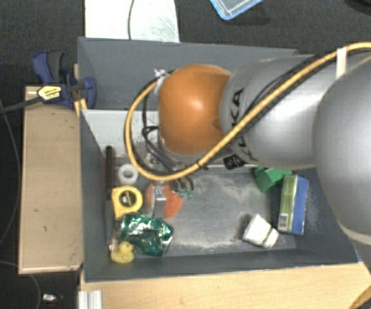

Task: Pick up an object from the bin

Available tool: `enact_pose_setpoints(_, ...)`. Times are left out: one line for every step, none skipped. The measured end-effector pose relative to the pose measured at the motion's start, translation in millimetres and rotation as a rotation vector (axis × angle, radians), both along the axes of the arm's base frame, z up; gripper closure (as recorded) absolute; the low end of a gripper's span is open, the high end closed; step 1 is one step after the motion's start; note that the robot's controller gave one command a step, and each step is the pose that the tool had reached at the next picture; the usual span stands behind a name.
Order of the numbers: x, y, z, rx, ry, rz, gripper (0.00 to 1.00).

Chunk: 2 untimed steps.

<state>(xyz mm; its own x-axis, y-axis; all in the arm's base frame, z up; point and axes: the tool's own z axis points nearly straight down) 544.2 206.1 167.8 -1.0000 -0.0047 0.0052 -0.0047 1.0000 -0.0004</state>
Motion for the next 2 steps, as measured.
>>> enact_pose_setpoints(1.9, -1, 5, 0.002, -0.007, -0.006, 0.00)
enact_pose_setpoints(-10.4, -40, -53, 0.003, -0.012, 0.065, 0.00)
